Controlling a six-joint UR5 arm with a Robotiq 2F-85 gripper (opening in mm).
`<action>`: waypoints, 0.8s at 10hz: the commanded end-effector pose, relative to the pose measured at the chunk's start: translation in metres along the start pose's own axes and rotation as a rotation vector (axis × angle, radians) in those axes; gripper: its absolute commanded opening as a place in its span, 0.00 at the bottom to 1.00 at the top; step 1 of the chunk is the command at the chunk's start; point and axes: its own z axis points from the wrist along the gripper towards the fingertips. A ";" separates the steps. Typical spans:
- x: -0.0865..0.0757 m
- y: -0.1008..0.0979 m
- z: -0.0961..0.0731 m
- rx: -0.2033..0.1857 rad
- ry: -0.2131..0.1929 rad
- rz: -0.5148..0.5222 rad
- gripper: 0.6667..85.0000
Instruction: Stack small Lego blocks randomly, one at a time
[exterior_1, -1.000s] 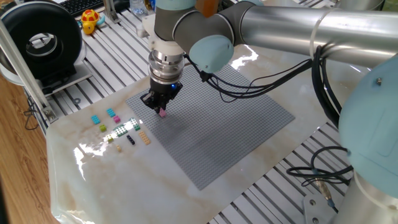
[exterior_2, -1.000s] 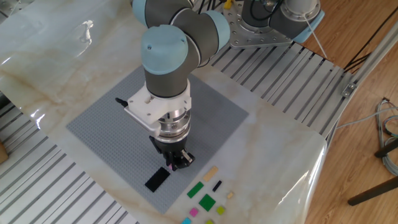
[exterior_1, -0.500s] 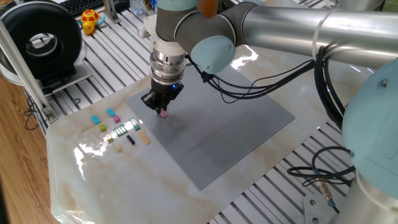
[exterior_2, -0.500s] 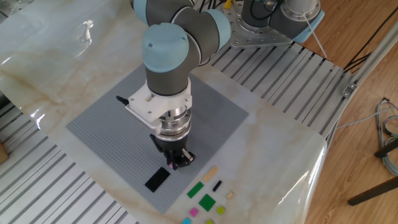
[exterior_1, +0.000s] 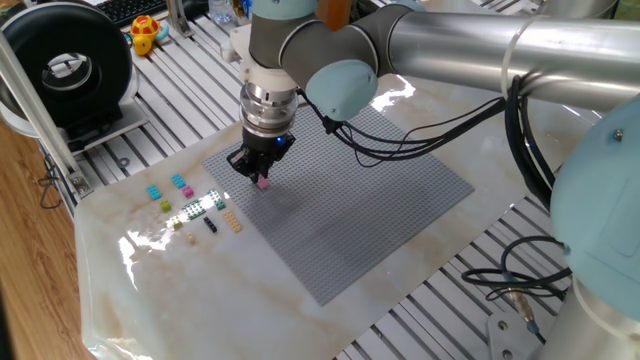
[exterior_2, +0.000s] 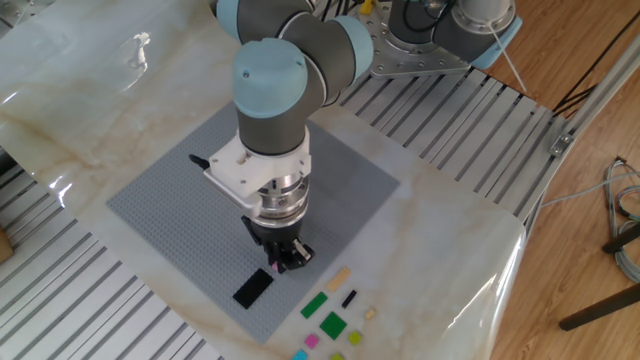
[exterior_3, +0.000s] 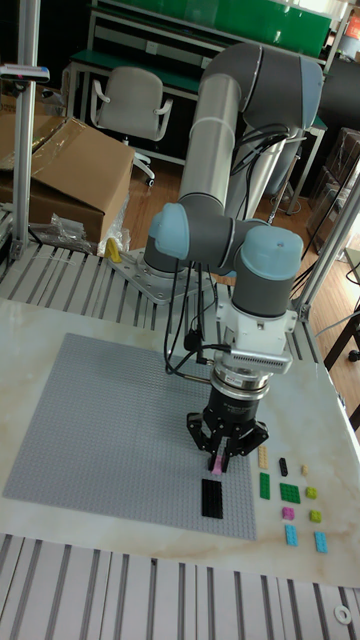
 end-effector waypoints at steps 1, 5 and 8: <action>-0.001 0.002 -0.001 -0.007 -0.002 0.012 0.01; -0.001 -0.001 0.000 0.013 -0.004 -0.004 0.01; 0.001 0.000 -0.001 0.019 -0.001 -0.002 0.01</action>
